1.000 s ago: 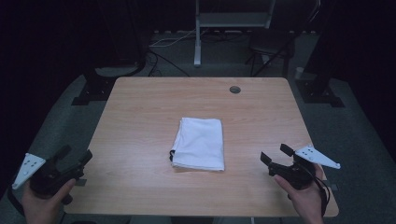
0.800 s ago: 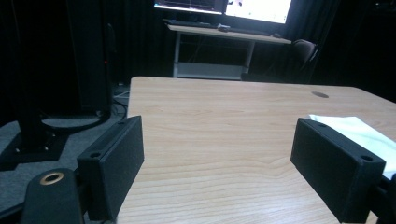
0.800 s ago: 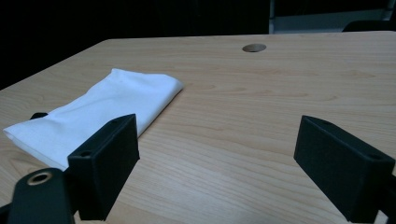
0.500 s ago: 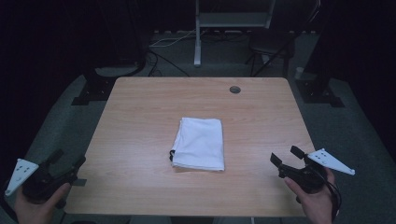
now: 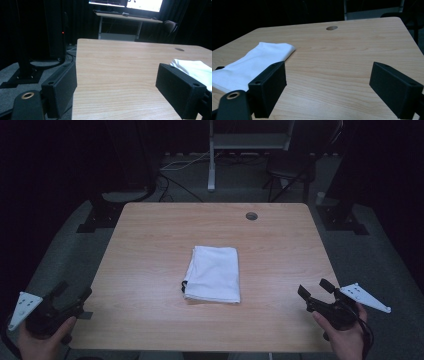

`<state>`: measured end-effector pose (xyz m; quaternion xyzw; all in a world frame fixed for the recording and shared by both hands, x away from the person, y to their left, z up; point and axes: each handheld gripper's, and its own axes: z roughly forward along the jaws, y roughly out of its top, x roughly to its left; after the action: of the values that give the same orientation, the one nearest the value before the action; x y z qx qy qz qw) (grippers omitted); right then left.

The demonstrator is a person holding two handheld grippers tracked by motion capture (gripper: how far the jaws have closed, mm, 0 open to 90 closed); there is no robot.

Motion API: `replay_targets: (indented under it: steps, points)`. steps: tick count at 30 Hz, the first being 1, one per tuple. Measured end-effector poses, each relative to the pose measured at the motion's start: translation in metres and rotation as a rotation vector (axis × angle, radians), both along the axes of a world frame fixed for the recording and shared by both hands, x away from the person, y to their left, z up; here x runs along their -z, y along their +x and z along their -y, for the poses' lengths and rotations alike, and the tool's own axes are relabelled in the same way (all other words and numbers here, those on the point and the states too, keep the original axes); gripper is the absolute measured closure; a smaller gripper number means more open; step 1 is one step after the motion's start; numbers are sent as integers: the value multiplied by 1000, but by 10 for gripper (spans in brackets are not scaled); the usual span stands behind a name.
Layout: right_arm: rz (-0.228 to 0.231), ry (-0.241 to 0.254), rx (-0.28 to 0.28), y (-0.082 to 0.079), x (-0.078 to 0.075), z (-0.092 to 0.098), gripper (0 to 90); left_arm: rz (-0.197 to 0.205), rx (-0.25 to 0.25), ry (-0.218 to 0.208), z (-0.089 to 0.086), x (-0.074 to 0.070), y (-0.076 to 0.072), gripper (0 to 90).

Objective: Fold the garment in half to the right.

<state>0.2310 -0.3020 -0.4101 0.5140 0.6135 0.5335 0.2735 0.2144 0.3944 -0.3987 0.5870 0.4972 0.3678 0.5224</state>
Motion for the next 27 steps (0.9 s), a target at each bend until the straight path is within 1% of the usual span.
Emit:
replay_targets:
  steps: [4,5,7,9,14,21,27]
  points:
    - [2,-8,7,2,3,1,136,-6,5,-1,5,4,5,175]
    - [1,-6,10,2,3,1,136,-8,5,-10,7,5,6,175]
    - [-3,-9,15,3,5,1,136,-11,7,-11,9,6,8,175]
    - [-6,-12,17,4,7,1,136,-16,15,-3,14,8,13,175]
    - [-7,-13,22,5,10,1,136,-17,17,-1,22,10,20,175]
    - [-11,-17,27,6,14,0,136,-17,19,4,30,11,26,175]
    - [-17,-29,26,8,18,-2,136,-25,22,9,36,18,30,175]
